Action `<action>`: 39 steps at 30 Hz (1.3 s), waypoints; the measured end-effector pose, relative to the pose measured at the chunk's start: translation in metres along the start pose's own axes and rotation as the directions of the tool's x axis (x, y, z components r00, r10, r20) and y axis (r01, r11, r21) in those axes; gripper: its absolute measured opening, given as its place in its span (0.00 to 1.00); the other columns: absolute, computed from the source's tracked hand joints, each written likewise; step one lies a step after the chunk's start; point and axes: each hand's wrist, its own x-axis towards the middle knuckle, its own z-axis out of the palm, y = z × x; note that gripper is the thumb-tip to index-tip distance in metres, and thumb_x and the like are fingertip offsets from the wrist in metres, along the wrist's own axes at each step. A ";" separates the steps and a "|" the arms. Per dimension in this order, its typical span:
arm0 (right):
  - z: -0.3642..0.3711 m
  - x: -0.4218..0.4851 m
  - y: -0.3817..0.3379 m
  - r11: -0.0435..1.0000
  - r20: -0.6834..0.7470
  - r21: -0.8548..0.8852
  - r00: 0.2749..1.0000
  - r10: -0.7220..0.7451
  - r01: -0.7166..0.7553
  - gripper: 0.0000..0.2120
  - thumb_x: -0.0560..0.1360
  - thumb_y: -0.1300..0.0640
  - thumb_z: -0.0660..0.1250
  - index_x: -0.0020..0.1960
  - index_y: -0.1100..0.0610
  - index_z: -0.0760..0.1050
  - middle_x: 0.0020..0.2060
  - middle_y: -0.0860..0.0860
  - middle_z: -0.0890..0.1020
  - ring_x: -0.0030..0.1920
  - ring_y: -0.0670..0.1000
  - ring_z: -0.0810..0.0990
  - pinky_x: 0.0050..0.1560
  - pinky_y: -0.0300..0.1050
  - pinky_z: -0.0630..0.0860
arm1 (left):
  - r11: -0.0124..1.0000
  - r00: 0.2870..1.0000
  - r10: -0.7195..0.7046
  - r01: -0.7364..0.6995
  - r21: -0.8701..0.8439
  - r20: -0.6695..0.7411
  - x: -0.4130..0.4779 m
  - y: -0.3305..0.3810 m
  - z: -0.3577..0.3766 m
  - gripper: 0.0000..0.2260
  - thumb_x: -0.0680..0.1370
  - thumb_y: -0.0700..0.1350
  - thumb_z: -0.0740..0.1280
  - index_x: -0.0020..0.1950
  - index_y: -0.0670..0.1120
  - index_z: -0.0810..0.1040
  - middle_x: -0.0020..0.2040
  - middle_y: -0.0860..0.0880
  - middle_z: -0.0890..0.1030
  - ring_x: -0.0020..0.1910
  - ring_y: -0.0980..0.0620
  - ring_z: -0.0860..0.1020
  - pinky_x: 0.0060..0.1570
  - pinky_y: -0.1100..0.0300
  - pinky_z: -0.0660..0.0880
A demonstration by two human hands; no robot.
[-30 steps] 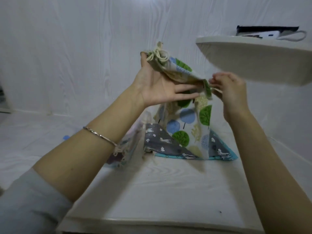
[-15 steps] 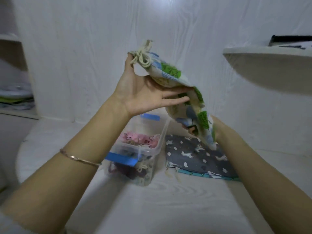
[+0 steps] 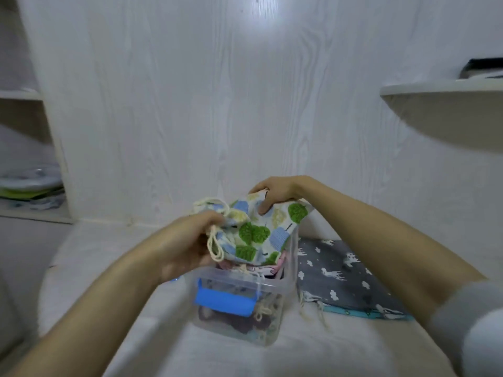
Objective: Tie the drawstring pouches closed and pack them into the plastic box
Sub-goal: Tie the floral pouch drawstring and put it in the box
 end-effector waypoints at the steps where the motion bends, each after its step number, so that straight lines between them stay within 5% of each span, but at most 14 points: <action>1: 0.008 0.007 -0.001 0.998 -0.025 -0.064 0.999 -0.029 0.027 0.29 0.69 0.59 0.76 0.68 0.49 0.73 0.56 0.52 0.82 0.52 0.56 0.83 0.53 0.55 0.81 | 0.999 1.000 0.014 -0.013 0.038 -0.017 0.003 -0.003 0.003 0.10 0.79 0.41 0.63 0.53 0.36 0.80 0.42 0.39 0.85 0.35 0.47 0.84 0.39 0.52 0.82; 3: 0.023 0.018 0.004 0.963 -0.063 -0.249 0.990 -0.123 0.103 0.30 0.68 0.56 0.77 0.67 0.48 0.72 0.60 0.51 0.78 0.55 0.54 0.80 0.58 0.53 0.77 | 0.978 0.992 0.087 -0.068 0.198 -0.088 0.009 -0.007 0.004 0.09 0.75 0.41 0.69 0.51 0.36 0.77 0.36 0.42 0.83 0.32 0.49 0.82 0.39 0.53 0.83; 7: 0.042 0.029 0.018 0.869 -0.145 -0.447 0.941 -0.305 0.213 0.27 0.70 0.55 0.74 0.67 0.50 0.70 0.61 0.51 0.76 0.51 0.54 0.77 0.53 0.49 0.74 | 0.825 0.957 0.232 -0.098 0.557 -0.176 0.015 -0.008 0.002 0.26 0.70 0.48 0.74 0.60 0.42 0.65 0.49 0.41 0.80 0.45 0.44 0.82 0.47 0.43 0.81; 10: 0.048 0.032 0.018 0.801 -0.226 -0.546 0.876 -0.425 0.248 0.23 0.71 0.52 0.72 0.63 0.50 0.69 0.54 0.53 0.79 0.50 0.55 0.78 0.48 0.52 0.75 | 0.697 0.941 0.302 -0.108 0.709 -0.154 0.020 -0.007 0.003 0.21 0.68 0.61 0.70 0.45 0.43 0.78 0.37 0.45 0.82 0.37 0.47 0.80 0.46 0.44 0.81; 13: 0.057 0.032 0.013 0.742 -0.182 -0.631 0.886 -0.426 0.227 0.24 0.73 0.46 0.70 0.65 0.51 0.66 0.53 0.53 0.78 0.50 0.56 0.77 0.47 0.51 0.74 | 0.618 0.937 0.285 -0.019 0.786 -0.202 0.026 -0.008 0.006 0.20 0.76 0.59 0.64 0.31 0.46 0.74 0.31 0.47 0.78 0.33 0.47 0.78 0.42 0.52 0.79; 15: 0.060 0.029 0.007 0.675 -0.094 -0.713 0.929 -0.358 0.188 0.29 0.73 0.40 0.69 0.67 0.52 0.65 0.55 0.53 0.76 0.53 0.56 0.76 0.49 0.48 0.69 | 0.409 0.913 0.313 0.121 0.904 -0.264 0.025 -0.009 0.006 0.21 0.75 0.62 0.63 0.35 0.45 0.74 0.34 0.48 0.76 0.35 0.49 0.76 0.35 0.57 0.72; 18: 0.049 0.011 -0.010 0.611 -0.156 -0.782 0.910 -0.384 0.123 0.23 0.73 0.40 0.68 0.60 0.54 0.74 0.53 0.53 0.77 0.53 0.56 0.75 0.48 0.48 0.66 | 0.038 0.879 0.440 0.189 0.981 -0.186 0.027 -0.005 0.001 0.18 0.73 0.58 0.68 0.56 0.47 0.74 0.53 0.47 0.71 0.54 0.46 0.72 0.44 0.56 0.70; 20: 0.043 -0.001 -0.021 0.586 -0.151 -0.809 0.946 -0.288 0.049 0.15 0.72 0.45 0.70 0.48 0.56 0.78 0.44 0.53 0.80 0.44 0.55 0.78 0.44 0.47 0.72 | -0.006 0.952 0.306 0.015 1.000 -0.012 0.033 0.005 -0.001 0.19 0.74 0.50 0.70 0.64 0.52 0.73 0.59 0.48 0.71 0.58 0.46 0.73 0.47 0.57 0.74; 23: 0.054 -0.008 -0.028 0.516 0.046 -0.856 0.995 0.087 -0.005 0.13 0.69 0.46 0.74 0.38 0.55 0.76 0.34 0.50 0.77 0.39 0.54 0.77 0.42 0.45 0.76 | -0.049 0.983 -0.182 -0.048 0.998 0.038 0.052 0.011 0.005 0.21 0.77 0.42 0.66 0.69 0.55 0.71 0.66 0.50 0.72 0.56 0.47 0.77 0.51 0.58 0.77; 26: 0.067 0.002 -0.024 0.427 0.149 -0.903 0.964 0.220 0.042 0.17 0.71 0.49 0.72 0.57 0.54 0.75 0.46 0.50 0.77 0.42 0.53 0.76 0.47 0.47 0.75 | -0.247 0.906 -0.420 -0.068 0.967 -0.044 0.069 0.001 0.020 0.23 0.78 0.42 0.63 0.73 0.52 0.66 0.69 0.46 0.70 0.52 0.46 0.78 0.53 0.52 0.78; 30: 0.086 0.028 -0.006 0.577 0.258 -0.817 0.907 0.333 0.020 0.31 0.70 0.54 0.76 0.69 0.57 0.67 0.60 0.54 0.77 0.53 0.54 0.81 0.57 0.51 0.78 | -0.479 0.914 -0.396 -0.122 0.870 -0.090 0.079 -0.013 0.033 0.22 0.80 0.44 0.62 0.74 0.47 0.63 0.70 0.43 0.68 0.39 0.49 0.72 0.39 0.56 0.71; 33: 0.096 0.041 -0.001 0.658 0.310 -0.751 0.848 0.429 -0.058 0.32 0.68 0.57 0.78 0.68 0.60 0.71 0.65 0.57 0.77 0.61 0.57 0.79 0.62 0.55 0.77 | -0.521 0.944 -0.324 -0.121 0.845 -0.065 0.081 -0.021 0.036 0.22 0.82 0.46 0.59 0.75 0.48 0.61 0.71 0.43 0.67 0.59 0.42 0.74 0.47 0.54 0.68; 36: 0.090 0.039 -0.001 0.758 0.386 -0.644 0.810 0.441 -0.106 0.33 0.65 0.57 0.79 0.67 0.62 0.72 0.61 0.58 0.80 0.60 0.57 0.80 0.61 0.55 0.77 | -0.436 0.888 -0.445 -0.100 0.895 -0.118 0.086 -0.017 0.033 0.21 0.80 0.46 0.63 0.72 0.44 0.66 0.67 0.43 0.72 0.48 0.47 0.77 0.48 0.55 0.72; 39: 0.067 0.009 -0.013 0.821 0.269 -0.570 0.937 0.223 -0.032 0.21 0.69 0.52 0.77 0.58 0.57 0.75 0.47 0.49 0.79 0.50 0.53 0.79 0.50 0.47 0.77 | -0.288 0.836 -0.528 -0.007 0.958 -0.153 0.086 0.002 0.036 0.25 0.77 0.41 0.68 0.73 0.43 0.67 0.68 0.45 0.72 0.54 0.45 0.79 0.56 0.53 0.77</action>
